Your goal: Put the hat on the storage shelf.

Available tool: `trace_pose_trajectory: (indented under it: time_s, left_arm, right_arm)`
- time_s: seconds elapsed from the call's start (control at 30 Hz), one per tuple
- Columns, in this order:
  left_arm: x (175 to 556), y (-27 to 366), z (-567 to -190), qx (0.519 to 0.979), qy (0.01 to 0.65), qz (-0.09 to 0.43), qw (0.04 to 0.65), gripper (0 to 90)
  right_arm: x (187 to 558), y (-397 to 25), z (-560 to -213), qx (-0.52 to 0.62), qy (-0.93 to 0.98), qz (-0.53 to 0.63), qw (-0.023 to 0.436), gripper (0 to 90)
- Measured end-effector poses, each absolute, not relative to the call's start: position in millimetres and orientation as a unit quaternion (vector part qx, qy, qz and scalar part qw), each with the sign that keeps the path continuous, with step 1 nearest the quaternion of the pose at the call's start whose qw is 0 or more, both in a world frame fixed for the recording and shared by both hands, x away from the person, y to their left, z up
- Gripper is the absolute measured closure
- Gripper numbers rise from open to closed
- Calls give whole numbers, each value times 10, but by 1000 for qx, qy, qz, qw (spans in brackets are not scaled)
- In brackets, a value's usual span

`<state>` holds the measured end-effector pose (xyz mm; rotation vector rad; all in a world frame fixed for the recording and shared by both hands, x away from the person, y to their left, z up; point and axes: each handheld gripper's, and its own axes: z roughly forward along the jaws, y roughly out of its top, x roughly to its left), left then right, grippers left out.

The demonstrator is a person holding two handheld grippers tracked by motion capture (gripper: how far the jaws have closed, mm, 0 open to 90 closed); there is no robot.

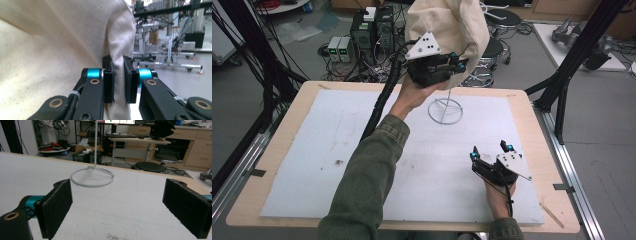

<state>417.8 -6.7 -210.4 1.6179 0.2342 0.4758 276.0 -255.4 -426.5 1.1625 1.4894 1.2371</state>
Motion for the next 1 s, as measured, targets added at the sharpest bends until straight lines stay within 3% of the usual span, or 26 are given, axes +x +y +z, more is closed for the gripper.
trace_pose_trajectory:
  time_s: [0.2,0.6,0.77,1.0]
  left_arm:
    - [4216,-99,-2355,727,117,196,647,808]
    - [4190,-62,-2383,726,124,180,652,793]
    - [4177,-19,-2361,718,145,152,664,543]
    - [4090,30,-2312,714,146,160,666,369]
  right_arm:
    - [2727,-2586,-4254,464,593,496,432,81]
    - [2728,-2561,-4255,458,599,492,434,81]
    - [2726,-2549,-4259,456,601,494,432,81]
    - [2707,-2555,-4247,456,596,495,438,81]
